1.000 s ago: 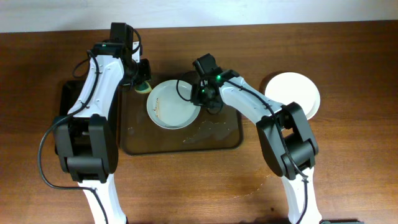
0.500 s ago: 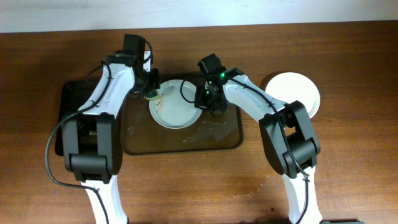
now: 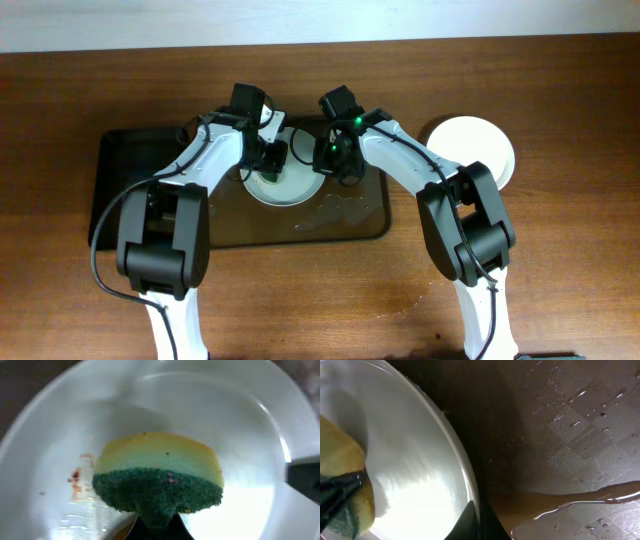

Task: Clean dirty plates on tray and stack at the side
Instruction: 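Scrub the tilted plate with the sponge in the left gripper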

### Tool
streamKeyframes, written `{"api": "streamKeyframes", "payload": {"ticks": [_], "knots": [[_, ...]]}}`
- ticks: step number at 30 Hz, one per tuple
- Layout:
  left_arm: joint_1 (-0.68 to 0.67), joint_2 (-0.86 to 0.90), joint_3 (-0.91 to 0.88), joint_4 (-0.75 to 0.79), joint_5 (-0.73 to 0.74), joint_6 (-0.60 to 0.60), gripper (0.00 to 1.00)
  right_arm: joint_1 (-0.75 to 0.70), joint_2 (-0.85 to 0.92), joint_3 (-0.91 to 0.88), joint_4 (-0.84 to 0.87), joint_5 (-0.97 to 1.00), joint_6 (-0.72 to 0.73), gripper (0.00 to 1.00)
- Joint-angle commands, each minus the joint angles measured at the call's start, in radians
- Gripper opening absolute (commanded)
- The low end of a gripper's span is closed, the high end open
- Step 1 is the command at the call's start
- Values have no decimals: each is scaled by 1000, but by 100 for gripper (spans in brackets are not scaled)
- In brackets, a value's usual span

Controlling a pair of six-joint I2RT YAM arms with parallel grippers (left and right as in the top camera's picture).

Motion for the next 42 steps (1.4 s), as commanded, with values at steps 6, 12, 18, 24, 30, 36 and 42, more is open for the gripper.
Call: {"api": "streamKeyframes", "payload": {"ticks": [6, 12, 18, 24, 30, 36, 42], "knots": [[158, 11, 13, -296, -46, -201, 1, -6, 20, -8, 13, 13, -11, 4], [66, 11, 18, 58, -145, -201, 1, -6, 20, -8, 22, 12, -11, 4], [-6, 34, 18, 200, -38, -190, 0, -6, 20, -8, 21, 12, -11, 4], [-3, 44, 18, 330, -322, -189, 1, -6, 20, -8, 22, 12, -11, 4], [-4, 43, 18, 176, -556, -194, 1, -6, 20, -8, 32, 13, -11, 4], [-4, 43, 79, -95, -119, -89, 0, -6, 20, -8, 33, 13, -11, 4], [8, 43, 186, -181, -79, -35, 1, -6, 20, -8, 45, 12, -18, 4]]}}
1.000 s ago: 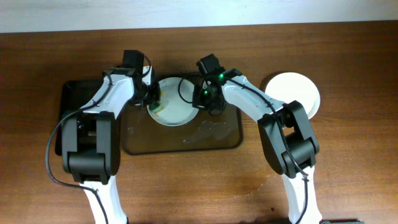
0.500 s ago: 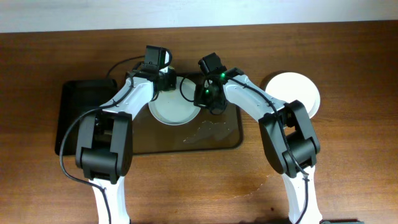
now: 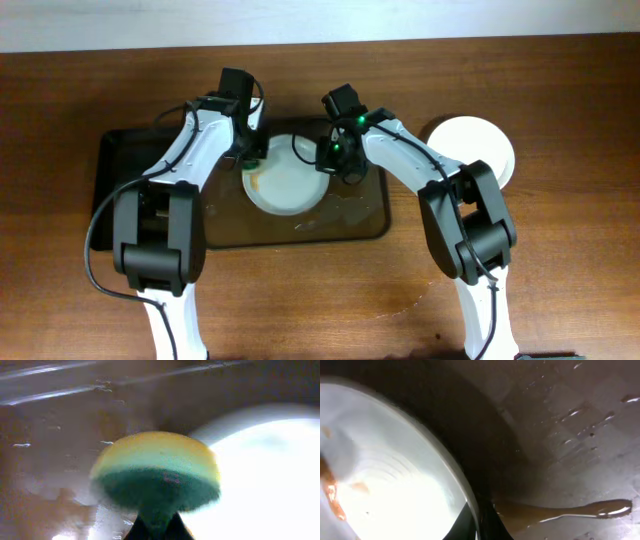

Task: Clean dirty plates on tray and stack at the side
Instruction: 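Scrub the tilted plate with the sponge in the left gripper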

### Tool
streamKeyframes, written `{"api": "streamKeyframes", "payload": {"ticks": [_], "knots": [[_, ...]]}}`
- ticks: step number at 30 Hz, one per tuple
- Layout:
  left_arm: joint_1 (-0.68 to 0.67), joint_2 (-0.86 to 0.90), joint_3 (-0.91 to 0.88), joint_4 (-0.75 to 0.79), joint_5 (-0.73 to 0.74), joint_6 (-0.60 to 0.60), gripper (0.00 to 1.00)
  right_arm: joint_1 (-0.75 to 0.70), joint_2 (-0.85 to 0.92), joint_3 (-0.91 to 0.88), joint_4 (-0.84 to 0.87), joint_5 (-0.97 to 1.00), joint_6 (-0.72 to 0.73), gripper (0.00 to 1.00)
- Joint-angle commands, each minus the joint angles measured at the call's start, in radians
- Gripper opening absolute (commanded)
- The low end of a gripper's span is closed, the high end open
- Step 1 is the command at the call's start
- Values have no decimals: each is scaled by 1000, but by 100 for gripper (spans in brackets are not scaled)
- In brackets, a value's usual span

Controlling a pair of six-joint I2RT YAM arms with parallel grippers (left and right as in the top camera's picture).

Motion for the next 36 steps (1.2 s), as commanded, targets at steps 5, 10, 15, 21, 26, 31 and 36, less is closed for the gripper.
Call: {"api": "streamKeyframes", "payload": {"ticks": [5, 10, 15, 21, 26, 31, 36], "knots": [[-17, 27, 271, -256, 30, 11, 1, 5, 14, -6, 39, 19, 78, 4], [-22, 101, 197, -185, -22, -37, 1, 5, 14, -6, 37, 19, 78, 4], [-29, 238, 190, -158, -1, -37, 1, 5, 14, -6, 36, 19, 77, 4], [-29, 240, 190, -246, 473, 113, 1, 5, 14, -6, 38, 19, 77, 4], [18, 242, 190, -103, -24, -74, 1, 5, 14, -6, 38, 19, 77, 4], [16, 242, 190, -58, -375, -98, 1, 5, 14, -6, 39, 20, 66, 4], [15, 242, 190, -359, -336, -129, 1, 5, 14, -6, 38, 19, 66, 4]]}}
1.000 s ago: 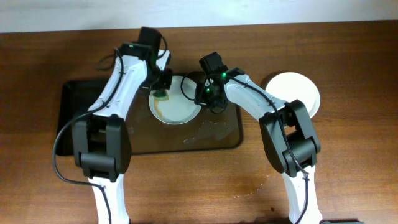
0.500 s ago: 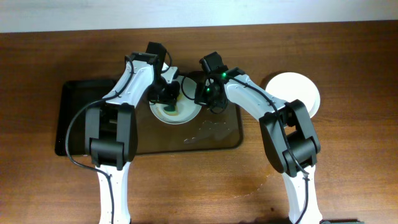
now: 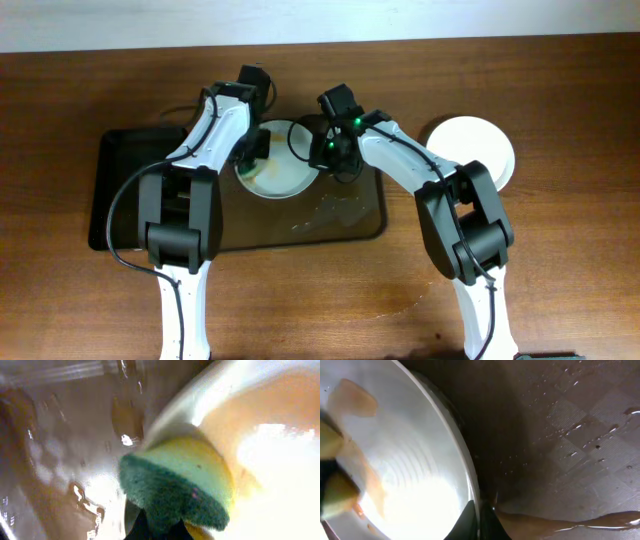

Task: Clean dirty plates on tray and stack at the side
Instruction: 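Scrub the tilted plate with the sponge in the left gripper, then carry the plate right and stack it on the plate pile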

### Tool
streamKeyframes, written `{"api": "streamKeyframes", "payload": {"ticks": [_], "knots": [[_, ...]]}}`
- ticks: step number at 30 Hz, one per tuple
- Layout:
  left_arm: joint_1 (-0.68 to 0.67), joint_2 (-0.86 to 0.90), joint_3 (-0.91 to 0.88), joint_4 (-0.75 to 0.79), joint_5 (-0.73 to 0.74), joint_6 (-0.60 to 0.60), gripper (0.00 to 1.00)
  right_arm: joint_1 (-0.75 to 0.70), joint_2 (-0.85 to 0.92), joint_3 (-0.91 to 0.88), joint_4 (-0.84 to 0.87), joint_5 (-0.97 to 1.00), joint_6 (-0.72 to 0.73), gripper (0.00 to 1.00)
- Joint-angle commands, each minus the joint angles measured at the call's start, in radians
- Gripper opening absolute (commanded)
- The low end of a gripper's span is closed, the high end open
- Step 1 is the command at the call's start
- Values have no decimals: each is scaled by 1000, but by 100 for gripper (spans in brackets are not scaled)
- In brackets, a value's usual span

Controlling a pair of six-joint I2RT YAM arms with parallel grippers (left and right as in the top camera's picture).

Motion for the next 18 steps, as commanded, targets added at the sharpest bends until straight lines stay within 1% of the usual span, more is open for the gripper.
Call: {"api": "streamKeyframes", "payload": {"ticks": [1, 2, 3, 4, 5, 7, 9, 11, 12, 13, 15, 16, 18], "knots": [[45, 56, -45, -113, 52, 18, 1, -6, 10, -6, -14, 31, -10, 4], [46, 56, -45, -119, 257, 103, 1, -6, 10, -6, -14, 31, -13, 4], [47, 56, -45, -117, 404, 169, 1, -6, 10, -6, -13, 31, -13, 4], [47, 56, -45, -101, 523, 220, 1, -6, 10, -6, -13, 31, -13, 4], [47, 56, -45, -69, 557, 225, 0, -6, 10, -6, -13, 31, -13, 4], [47, 56, -45, 13, 563, 211, 1, -6, 10, -6, -13, 31, -18, 4], [54, 56, -45, 129, 563, 150, 1, -6, 10, -6, -13, 31, -20, 4], [55, 56, -45, 220, 557, 137, 1, -6, 10, -6, -12, 31, -20, 4], [55, 56, -41, 261, 524, 93, 1, -6, 10, -6, -13, 32, -20, 4], [56, 56, -18, 256, 481, 61, 1, -6, 10, -6, -13, 35, -21, 4], [63, 56, 60, 189, 410, 61, 1, -6, 10, -6, -13, 35, -21, 4], [68, 56, 135, 109, 350, 52, 1, -6, 10, -6, -13, 34, -25, 4], [80, 56, 285, -34, 345, 32, 1, -6, 10, -6, -13, 34, -28, 5]]}}
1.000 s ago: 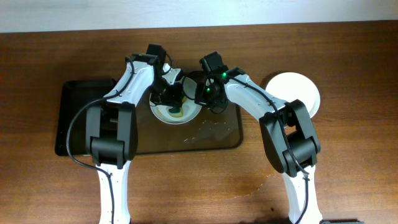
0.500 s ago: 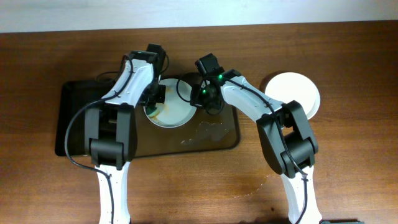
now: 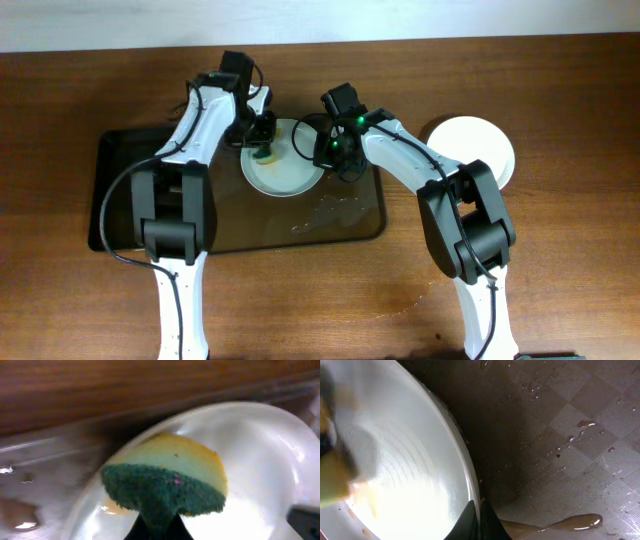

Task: Clean dirty plates on tray and stack at the side
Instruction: 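Carry the plate right and stack it on the plate pile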

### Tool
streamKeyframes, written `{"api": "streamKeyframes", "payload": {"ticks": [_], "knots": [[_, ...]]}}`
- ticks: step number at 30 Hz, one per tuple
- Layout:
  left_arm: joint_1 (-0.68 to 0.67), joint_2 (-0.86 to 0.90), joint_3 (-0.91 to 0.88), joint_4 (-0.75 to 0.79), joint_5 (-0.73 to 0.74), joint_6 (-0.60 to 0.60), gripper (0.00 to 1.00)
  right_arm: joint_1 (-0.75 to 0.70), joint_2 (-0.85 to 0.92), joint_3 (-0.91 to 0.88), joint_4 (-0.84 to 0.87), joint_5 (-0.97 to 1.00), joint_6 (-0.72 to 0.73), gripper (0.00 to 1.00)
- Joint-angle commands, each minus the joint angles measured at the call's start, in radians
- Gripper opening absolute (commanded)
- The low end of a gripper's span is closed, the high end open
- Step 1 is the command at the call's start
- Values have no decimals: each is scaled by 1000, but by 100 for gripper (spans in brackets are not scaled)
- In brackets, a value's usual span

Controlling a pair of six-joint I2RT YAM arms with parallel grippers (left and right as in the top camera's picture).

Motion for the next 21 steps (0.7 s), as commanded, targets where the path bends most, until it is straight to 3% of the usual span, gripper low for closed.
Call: {"api": "streamKeyframes", "payload": {"ticks": [1, 4, 6, 8, 10, 14, 19, 21], "knots": [[35, 6, 262, -182, -74, -39, 1, 5, 10, -6, -2, 13, -18, 5], [104, 6, 405, -277, -77, -39, 1, 5, 9, -6, 8, -24, -78, 4], [134, 9, 404, -285, -78, -38, 1, 2, -23, -5, 51, -167, -201, 4], [145, 13, 403, -294, -78, -38, 1, 2, -93, -5, 14, -115, -223, 4], [145, 22, 403, -296, -78, -38, 1, 18, -177, -5, -70, 69, -223, 4], [145, 44, 402, -294, -93, -38, 1, 159, -317, -5, -230, 638, -222, 4], [145, 46, 402, -282, -93, -38, 1, 418, -341, -5, -328, 1347, -163, 4], [145, 48, 402, -280, -93, -38, 1, 476, -341, -5, -340, 1497, -158, 4]]}}
